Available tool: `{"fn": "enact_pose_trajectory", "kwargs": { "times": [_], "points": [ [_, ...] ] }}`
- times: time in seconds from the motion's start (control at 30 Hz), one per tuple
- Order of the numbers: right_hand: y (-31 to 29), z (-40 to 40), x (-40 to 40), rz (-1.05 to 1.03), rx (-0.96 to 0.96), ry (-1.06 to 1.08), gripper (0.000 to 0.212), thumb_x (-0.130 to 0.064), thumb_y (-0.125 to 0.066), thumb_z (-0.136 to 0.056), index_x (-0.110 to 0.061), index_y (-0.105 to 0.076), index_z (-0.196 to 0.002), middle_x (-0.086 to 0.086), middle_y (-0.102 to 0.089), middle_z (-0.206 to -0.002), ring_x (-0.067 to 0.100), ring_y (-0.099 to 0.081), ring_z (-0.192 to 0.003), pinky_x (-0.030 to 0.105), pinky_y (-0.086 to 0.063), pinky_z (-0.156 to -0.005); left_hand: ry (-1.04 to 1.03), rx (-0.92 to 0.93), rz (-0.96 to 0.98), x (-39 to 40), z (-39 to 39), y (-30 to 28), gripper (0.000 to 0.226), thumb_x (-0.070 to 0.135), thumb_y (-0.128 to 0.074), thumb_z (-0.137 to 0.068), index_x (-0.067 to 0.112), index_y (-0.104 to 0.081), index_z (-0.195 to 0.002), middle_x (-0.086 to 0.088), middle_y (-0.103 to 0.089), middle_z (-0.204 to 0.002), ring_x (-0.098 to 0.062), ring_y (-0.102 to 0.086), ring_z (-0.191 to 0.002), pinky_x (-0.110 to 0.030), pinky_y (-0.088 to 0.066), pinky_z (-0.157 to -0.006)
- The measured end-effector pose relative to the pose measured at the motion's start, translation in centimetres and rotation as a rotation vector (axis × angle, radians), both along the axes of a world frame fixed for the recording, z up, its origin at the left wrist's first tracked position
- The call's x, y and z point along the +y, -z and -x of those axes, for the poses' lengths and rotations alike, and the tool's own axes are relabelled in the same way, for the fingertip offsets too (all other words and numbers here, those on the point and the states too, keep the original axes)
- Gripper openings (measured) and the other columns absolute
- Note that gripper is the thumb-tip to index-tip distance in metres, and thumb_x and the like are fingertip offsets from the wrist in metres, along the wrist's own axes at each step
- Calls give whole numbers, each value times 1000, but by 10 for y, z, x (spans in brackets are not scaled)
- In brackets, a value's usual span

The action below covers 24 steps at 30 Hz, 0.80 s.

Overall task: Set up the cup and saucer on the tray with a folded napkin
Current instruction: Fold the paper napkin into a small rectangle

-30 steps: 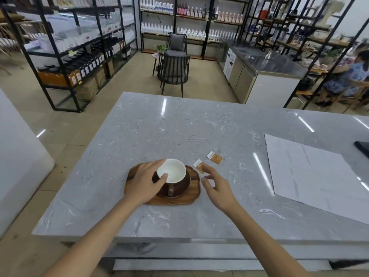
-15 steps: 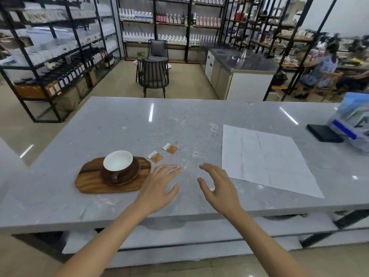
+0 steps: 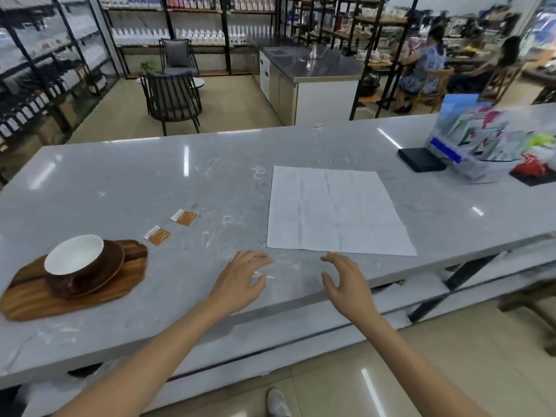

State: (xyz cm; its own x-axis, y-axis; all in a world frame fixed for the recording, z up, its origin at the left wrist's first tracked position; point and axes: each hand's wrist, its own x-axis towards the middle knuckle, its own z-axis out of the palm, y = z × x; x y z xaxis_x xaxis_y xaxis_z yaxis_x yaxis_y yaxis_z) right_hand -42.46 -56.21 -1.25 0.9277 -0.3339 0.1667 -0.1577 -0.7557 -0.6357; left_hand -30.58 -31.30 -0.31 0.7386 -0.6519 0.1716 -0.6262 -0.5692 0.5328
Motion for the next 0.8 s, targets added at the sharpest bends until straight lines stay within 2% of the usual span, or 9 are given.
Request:
{"fn": "enact_pose_trajectory", "kwargs": {
  "times": [0.13, 0.2, 0.3, 0.4, 0.47, 0.57, 0.7, 0.8],
  "points": [
    [14, -4, -56, 52, 59, 68, 34, -21, -59, -98, -23, -59, -131, -3, -58, -140, 18, -47, -135, 24, -41, -95, -2, 98, -16, -46, -25, 5, 37, 16, -62, -93, 20, -66, -130, 2, -61, -131, -17, -51, -125, -22, -35, -107],
    [18, -9, -85, 61, 76, 97, 34, -21, -58, -98, -22, -59, -131, -3, -59, -139, 19, -48, -133, 26, -43, -96, -9, 122, -26, -70, -41, 4, 36, 16, -63, -93, 21, -66, -129, 1, -63, -129, -18, -54, -122, -20, -35, -103],
    [20, -19, -125, 103, 131, 95, 37, -15, -59, -96, -19, -60, -132, 1, -59, -139, 23, -49, -132, 34, -47, -101, 2, 161, -71, -100, -58, 8, 39, 14, -64, -91, 21, -65, -130, 1, -63, -127, -19, -54, -120, -23, -38, -101],
    [19, -32, -161, 248, 252, 46, 40, -13, -57, -96, -19, -59, -135, 2, -63, -133, 27, -56, -123, 39, -53, -92, 24, 197, -148, -121, -65, 15, 43, 11, -60, -91, 21, -63, -133, 2, -59, -128, -19, -51, -122, -31, -42, -104],
    [20, -37, -179, 413, 271, -60, 37, -10, -62, -93, -18, -64, -129, 4, -68, -122, 30, -64, -107, 40, -57, -74, 28, 147, -207, -129, -69, 20, 42, 12, -56, -93, 21, -62, -134, 2, -59, -129, -19, -52, -121, -35, -45, -101],
    [22, -39, -199, 608, 190, -228, 41, -3, -84, -71, -15, -73, -109, 3, -72, -98, 28, -70, -82, 34, -54, -54, 59, 44, -251, -138, -75, 22, 44, 9, -53, -94, 21, -60, -136, 3, -59, -128, -20, -54, -116, -35, -49, -91],
    [19, -46, -210, 701, 89, -321, 47, 0, -90, -55, -12, -75, -98, 4, -72, -85, 26, -69, -68, 28, -52, -49, 92, -76, -355, -147, -81, 22, 48, 0, -51, -91, 19, -62, -134, -2, -61, -122, -27, -58, -109, -38, -50, -83],
    [16, -53, -210, 692, 60, -326, 49, 5, -87, -57, -5, -74, -103, 11, -69, -87, 30, -67, -66, 31, -52, -50, 33, -105, -353, -155, -86, 18, 35, 3, -56, -87, 11, -68, -118, -9, -66, -109, -30, -62, -102, -38, -49, -78]
  ]
}}
